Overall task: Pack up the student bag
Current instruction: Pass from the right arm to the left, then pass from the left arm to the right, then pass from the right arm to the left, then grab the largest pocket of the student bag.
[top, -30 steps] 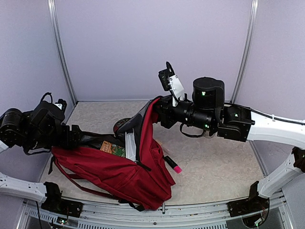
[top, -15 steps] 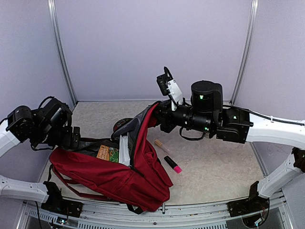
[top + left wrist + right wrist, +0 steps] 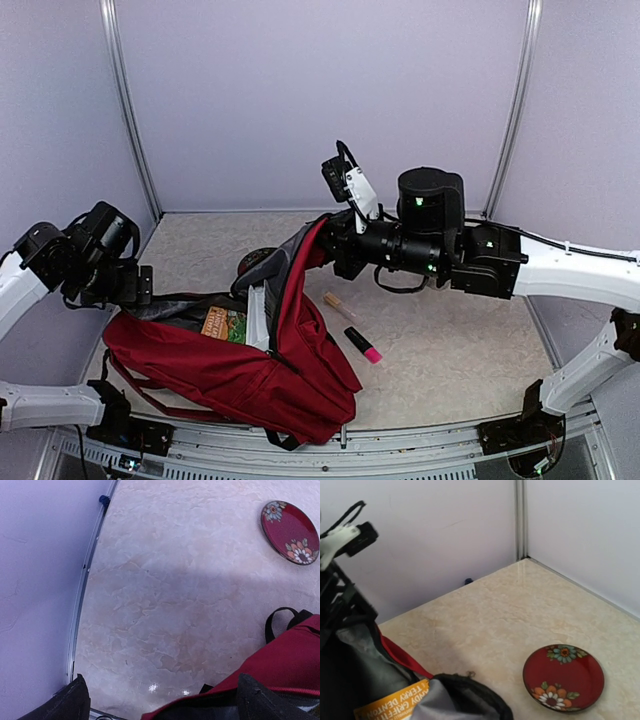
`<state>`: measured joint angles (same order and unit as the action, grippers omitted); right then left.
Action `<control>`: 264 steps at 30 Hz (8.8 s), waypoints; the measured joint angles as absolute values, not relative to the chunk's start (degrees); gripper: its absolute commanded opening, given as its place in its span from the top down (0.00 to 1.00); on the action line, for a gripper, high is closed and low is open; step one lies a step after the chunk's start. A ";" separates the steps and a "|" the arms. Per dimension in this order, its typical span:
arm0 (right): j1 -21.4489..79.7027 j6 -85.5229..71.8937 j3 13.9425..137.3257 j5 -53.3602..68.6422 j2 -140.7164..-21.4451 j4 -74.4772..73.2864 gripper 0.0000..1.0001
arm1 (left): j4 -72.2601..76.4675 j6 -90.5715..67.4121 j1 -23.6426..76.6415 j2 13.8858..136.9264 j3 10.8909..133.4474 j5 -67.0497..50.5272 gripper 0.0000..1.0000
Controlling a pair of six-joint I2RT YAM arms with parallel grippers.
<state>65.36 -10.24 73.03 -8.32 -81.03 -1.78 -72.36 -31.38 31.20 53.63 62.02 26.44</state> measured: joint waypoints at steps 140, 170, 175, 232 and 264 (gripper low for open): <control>40.01 -21.89 96.38 20.75 -109.49 1.21 1.00 | -25.32 -13.76 79.13 51.35 50.59 23.31 0.01; 40.01 -23.40 94.72 20.21 -108.33 2.09 1.00 | 1.28 -12.73 75.20 64.12 35.62 24.38 0.18; 40.01 -22.61 94.65 19.77 -107.87 1.78 1.00 | 1.32 -8.43 82.02 63.99 35.75 28.40 0.02; 74.50 16.71 57.25 -5.34 -73.30 11.11 0.78 | -23.11 -10.55 75.77 63.70 58.63 34.87 1.00; 71.50 -14.76 55.79 -14.46 -84.09 19.66 1.00 | -20.58 -10.48 75.46 65.21 58.52 32.60 1.00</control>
